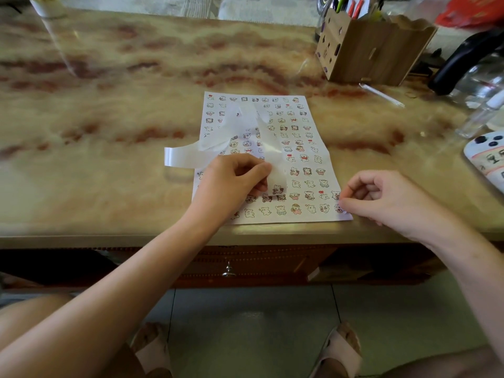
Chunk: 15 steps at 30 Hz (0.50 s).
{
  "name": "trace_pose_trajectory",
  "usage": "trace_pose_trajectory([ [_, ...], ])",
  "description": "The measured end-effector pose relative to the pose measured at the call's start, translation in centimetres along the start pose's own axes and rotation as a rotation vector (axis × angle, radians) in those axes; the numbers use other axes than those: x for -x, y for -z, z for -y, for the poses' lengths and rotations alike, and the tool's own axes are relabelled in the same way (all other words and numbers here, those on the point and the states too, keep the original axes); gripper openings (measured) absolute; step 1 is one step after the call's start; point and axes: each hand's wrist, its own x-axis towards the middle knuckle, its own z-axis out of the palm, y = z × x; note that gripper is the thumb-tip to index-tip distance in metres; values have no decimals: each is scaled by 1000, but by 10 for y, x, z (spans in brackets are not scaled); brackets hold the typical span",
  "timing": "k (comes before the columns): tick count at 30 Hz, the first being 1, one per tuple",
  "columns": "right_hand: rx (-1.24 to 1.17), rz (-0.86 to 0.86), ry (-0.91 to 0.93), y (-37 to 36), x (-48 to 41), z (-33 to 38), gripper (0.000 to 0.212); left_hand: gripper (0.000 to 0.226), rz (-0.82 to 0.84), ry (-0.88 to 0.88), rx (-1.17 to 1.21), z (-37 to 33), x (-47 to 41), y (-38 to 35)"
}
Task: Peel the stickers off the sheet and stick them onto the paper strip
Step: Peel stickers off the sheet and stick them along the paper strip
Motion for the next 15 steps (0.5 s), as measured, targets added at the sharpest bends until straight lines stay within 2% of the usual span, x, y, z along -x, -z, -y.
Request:
trace_pose_trajectory([
  [4,31,-2,-8,2,1,-1,10,16,-6,-2,-8,1,0,0],
  [9,56,25,-19,9,0,-1,21,17,-13,-5,-17,0,1,-1],
  [13,42,78,-42,14,-1,0,11,17,-12,11,-14,-2,2,0],
  [15,5,85,-63,17,0,1,14,18,-16,13,-20,-3,2,0],
])
